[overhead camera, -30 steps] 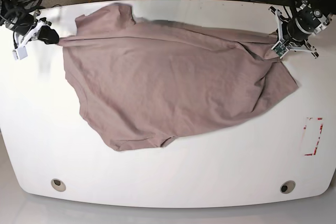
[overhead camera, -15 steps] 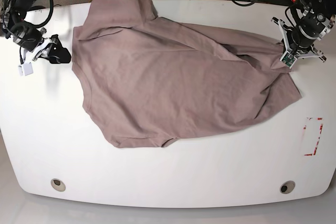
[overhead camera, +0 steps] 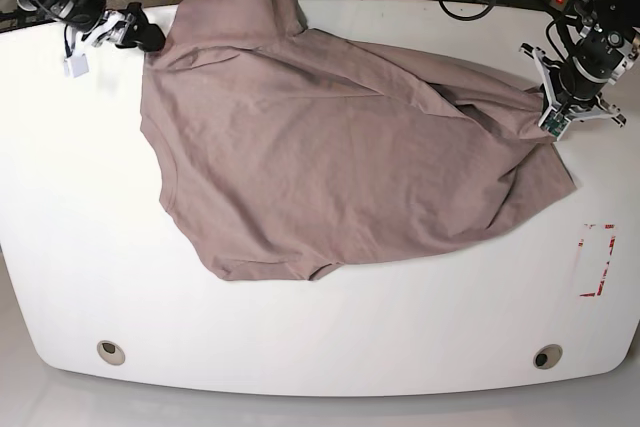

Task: Fold the T-shirt properly
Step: 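Adjust the right gripper's grip on the shirt corner while holding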

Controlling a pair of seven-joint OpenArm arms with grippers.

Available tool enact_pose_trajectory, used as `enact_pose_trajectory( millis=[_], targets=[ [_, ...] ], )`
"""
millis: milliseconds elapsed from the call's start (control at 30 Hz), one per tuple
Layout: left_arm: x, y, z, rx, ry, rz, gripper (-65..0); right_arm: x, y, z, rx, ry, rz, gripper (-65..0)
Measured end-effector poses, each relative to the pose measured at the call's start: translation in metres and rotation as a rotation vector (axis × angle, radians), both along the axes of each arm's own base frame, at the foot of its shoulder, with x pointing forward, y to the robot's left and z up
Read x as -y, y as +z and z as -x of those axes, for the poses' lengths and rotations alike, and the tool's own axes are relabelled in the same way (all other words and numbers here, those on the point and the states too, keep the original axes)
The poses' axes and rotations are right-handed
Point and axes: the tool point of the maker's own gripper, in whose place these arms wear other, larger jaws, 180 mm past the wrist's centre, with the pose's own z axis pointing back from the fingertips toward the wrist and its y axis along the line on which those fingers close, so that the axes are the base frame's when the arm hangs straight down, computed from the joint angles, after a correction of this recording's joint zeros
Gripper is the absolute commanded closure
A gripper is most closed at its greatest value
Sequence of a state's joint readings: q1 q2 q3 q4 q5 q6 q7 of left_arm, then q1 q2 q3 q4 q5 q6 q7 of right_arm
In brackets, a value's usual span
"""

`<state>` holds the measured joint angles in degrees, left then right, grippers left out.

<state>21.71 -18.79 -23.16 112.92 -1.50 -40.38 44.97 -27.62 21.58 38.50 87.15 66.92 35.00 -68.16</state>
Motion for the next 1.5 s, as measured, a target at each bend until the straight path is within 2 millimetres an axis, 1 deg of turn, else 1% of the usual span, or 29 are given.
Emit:
enact_pose_trajectory(
  millis=[67, 233, 333, 400, 467, 533, 633, 667, 733, 767, 833, 900, 933, 1100, 1167, 1233, 1300, 1333, 1400, 1433, 1500],
  targets=[
    [0.000, 0.000, 0.000, 0.000, 0.000, -0.001, -0.4, -0.012, -0.004, 0.013, -0.022, 0.010, -0.012, -45.5],
    [0.000, 0.000, 0.000, 0.001, -0.001, 0.002, -0.4, -0.036, 0.002, 0.018, 0.003, 0.029, -0.035, -45.3],
    [0.001, 0.000, 0.000, 0.001, 0.000, 0.003, -0.4, -0.060, -0.006, 0.020, -0.017, 0.071, -0.068, -45.3],
    [0.001, 0.000, 0.000, 0.002, -0.001, 0.004, -0.4, -0.066, -0.009, 0.018, -0.011, 0.080, -0.065, -45.3],
    [0.000, 0.000, 0.000, 0.002, -0.001, 0.003, -0.4, -0.068, -0.012, 0.014, -0.004, 0.071, -0.053, -45.3],
    [0.000, 0.001, 0.000, 0.002, 0.000, 0.002, -0.4, -0.072, -0.011, 0.008, 0.014, 0.073, -0.055, -45.3],
    [0.000, 0.000, 0.000, 0.002, 0.000, 0.004, -0.4, -0.076, -0.011, 0.006, 0.017, 0.078, -0.061, -45.0],
    [0.000, 0.000, 0.000, 0.002, 0.000, 0.003, -0.4, -0.080, -0.011, 0.006, 0.017, 0.087, -0.067, -43.3],
    [0.000, 0.000, 0.000, 0.002, 0.000, 0.003, -0.4, -0.088, -0.012, 0.004, 0.022, 0.110, -0.079, -36.3],
    [0.000, 0.000, 0.000, 0.002, 0.000, 0.003, -0.4, -0.092, -0.011, 0.002, 0.026, 0.117, -0.083, -30.0],
    [0.000, 0.000, 0.000, 0.002, 0.000, 0.004, -0.4, -0.093, -0.013, -0.001, 0.021, 0.125, -0.077, -14.4],
    [0.000, 0.000, 0.000, 0.002, 0.000, 0.003, -0.4, -0.090, -0.016, -0.001, 0.009, 0.115, -0.062, -1.0],
    [0.000, 0.000, 0.000, 0.002, 0.000, 0.003, -0.4, -0.090, -0.016, 0.000, 0.006, 0.113, -0.061, 0.0],
    [0.000, 0.000, 0.000, 0.002, 0.000, 0.003, -0.4, -0.087, -0.016, 0.001, 0.004, 0.112, -0.056, 0.0],
    [0.000, 0.000, 0.000, 0.002, 0.000, 0.004, -0.4, -0.086, -0.012, -0.001, 0.021, 0.113, -0.047, 0.0],
    [0.002, 0.001, -0.001, 0.005, -0.001, 0.010, 0.0, -0.082, -0.003, 0.000, 0.042, 0.116, -0.022, 0.0],
    [0.011, 0.002, -0.002, 0.027, -0.003, 0.053, 0.0, -0.075, 0.012, 0.002, 0.079, 0.116, 0.028, 0.0],
    [0.018, 0.003, -0.004, 0.047, -0.005, 0.095, 0.0, -0.075, 0.020, 0.004, 0.094, 0.132, 0.050, 0.0],
    [0.027, 0.007, -0.006, 0.083, -0.017, 0.149, 0.0, -0.079, 0.028, 0.006, 0.109, 0.157, 0.068, 0.0],
    [0.028, 0.008, -0.006, 0.090, -0.018, 0.163, -1.1, -0.081, 0.030, 0.005, 0.117, 0.162, 0.069, 0.0],
    [0.023, 0.007, -0.004, 0.085, -0.012, 0.144, -1.9, -0.080, 0.032, 0.003, 0.125, 0.158, 0.071, 0.0]
  ],
)
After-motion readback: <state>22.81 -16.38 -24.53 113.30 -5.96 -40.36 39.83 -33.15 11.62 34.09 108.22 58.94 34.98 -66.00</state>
